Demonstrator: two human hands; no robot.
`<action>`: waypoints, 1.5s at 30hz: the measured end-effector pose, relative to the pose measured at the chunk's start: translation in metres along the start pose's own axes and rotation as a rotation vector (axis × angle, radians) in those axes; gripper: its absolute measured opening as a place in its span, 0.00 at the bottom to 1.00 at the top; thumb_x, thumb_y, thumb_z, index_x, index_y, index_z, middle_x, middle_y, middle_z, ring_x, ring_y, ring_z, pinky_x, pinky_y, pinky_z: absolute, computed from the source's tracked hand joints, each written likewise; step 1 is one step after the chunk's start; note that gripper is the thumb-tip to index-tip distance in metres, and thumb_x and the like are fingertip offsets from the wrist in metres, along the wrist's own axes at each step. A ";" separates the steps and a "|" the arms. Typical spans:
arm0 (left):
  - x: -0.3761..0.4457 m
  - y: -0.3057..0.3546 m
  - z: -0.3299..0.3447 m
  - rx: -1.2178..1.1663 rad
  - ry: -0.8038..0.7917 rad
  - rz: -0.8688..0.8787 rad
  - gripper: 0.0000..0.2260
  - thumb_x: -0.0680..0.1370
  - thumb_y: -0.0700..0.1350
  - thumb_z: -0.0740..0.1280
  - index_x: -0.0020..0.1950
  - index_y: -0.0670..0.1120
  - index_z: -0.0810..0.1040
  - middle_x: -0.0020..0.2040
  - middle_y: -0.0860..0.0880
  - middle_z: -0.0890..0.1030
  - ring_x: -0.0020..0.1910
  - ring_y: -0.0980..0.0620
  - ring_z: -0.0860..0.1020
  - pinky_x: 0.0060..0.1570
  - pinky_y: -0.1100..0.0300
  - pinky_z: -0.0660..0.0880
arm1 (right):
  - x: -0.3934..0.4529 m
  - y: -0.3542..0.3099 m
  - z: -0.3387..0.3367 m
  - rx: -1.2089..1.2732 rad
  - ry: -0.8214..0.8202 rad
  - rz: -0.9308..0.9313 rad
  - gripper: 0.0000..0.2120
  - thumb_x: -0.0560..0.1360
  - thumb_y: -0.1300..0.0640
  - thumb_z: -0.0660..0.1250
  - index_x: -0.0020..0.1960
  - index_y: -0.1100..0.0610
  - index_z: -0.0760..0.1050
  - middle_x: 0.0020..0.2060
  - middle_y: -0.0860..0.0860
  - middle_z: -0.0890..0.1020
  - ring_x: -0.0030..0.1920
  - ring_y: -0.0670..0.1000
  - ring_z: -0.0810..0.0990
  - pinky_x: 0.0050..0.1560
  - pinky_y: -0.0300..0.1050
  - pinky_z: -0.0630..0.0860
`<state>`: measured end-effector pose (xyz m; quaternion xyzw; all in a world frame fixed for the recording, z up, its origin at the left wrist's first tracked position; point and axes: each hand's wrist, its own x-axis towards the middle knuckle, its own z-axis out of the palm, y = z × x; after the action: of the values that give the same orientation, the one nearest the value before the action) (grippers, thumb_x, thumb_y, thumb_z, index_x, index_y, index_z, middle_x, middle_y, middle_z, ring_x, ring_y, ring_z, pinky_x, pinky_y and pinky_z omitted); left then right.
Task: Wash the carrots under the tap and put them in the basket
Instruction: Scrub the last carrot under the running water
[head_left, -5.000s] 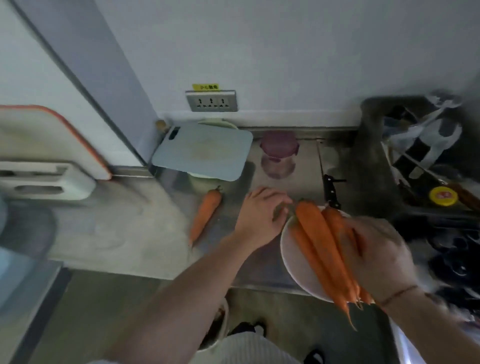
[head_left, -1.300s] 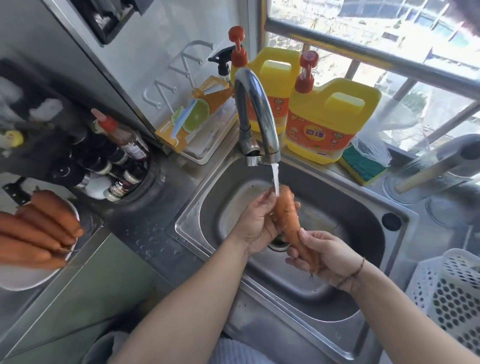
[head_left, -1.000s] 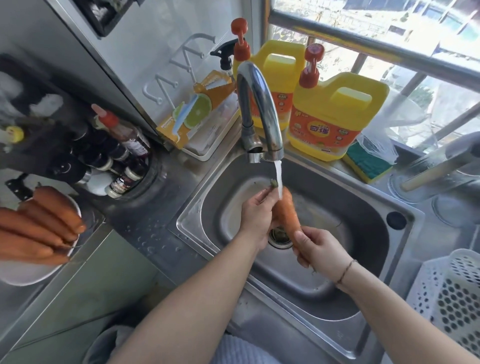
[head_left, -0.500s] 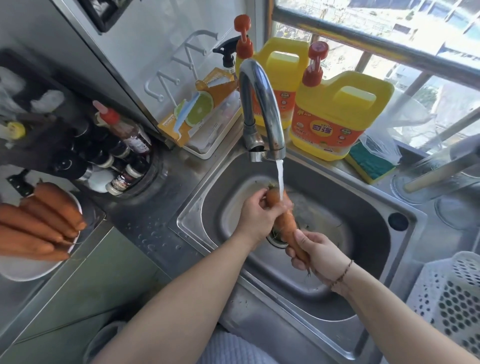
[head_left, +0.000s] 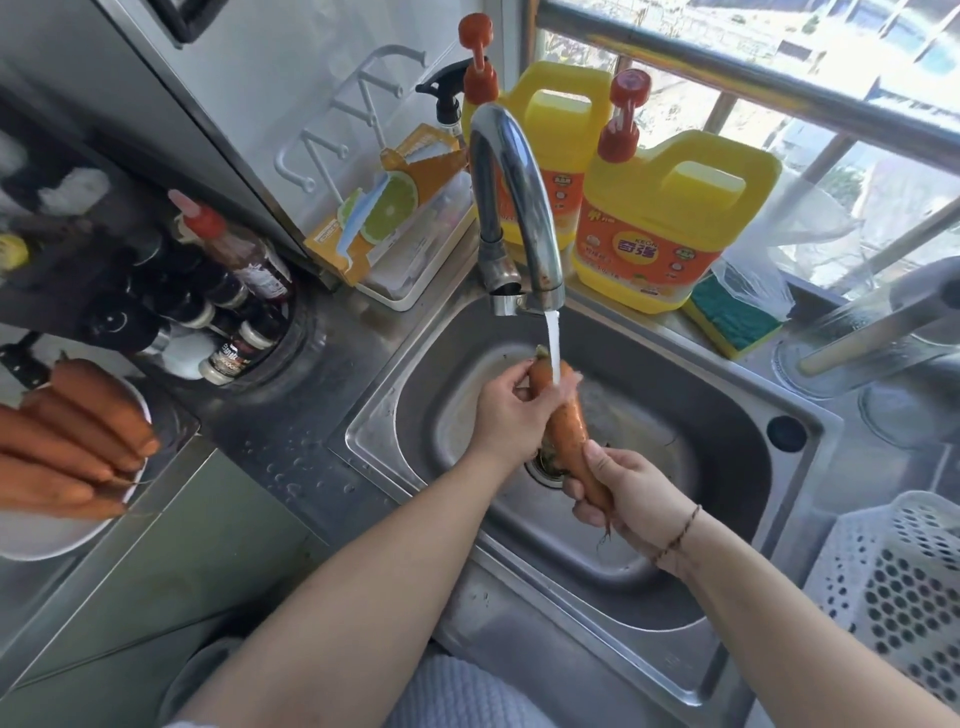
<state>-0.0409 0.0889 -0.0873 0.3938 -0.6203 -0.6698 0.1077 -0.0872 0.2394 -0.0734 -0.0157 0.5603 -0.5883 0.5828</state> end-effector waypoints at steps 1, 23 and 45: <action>0.000 0.000 0.000 0.023 0.051 0.000 0.04 0.77 0.52 0.72 0.44 0.54 0.82 0.43 0.50 0.86 0.46 0.48 0.85 0.49 0.42 0.82 | 0.000 0.000 0.000 -0.017 -0.006 0.000 0.18 0.84 0.53 0.52 0.52 0.68 0.72 0.29 0.55 0.74 0.23 0.50 0.66 0.26 0.37 0.64; 0.002 -0.001 -0.018 -0.123 -0.064 -0.150 0.10 0.79 0.44 0.70 0.56 0.43 0.74 0.46 0.42 0.84 0.40 0.47 0.83 0.45 0.48 0.82 | 0.022 -0.047 0.024 -0.447 0.454 -0.014 0.06 0.70 0.53 0.70 0.43 0.52 0.84 0.33 0.52 0.86 0.37 0.52 0.85 0.38 0.46 0.82; 0.011 0.013 -0.016 -0.118 -0.062 -0.150 0.08 0.78 0.43 0.71 0.55 0.45 0.75 0.50 0.40 0.83 0.40 0.51 0.83 0.39 0.59 0.81 | 0.023 -0.057 0.026 -0.410 0.462 -0.008 0.05 0.72 0.56 0.70 0.46 0.53 0.84 0.33 0.52 0.86 0.35 0.52 0.85 0.38 0.46 0.83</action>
<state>-0.0419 0.0670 -0.0785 0.4110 -0.5517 -0.7232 0.0609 -0.1149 0.1890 -0.0401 -0.0009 0.7850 -0.4535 0.4221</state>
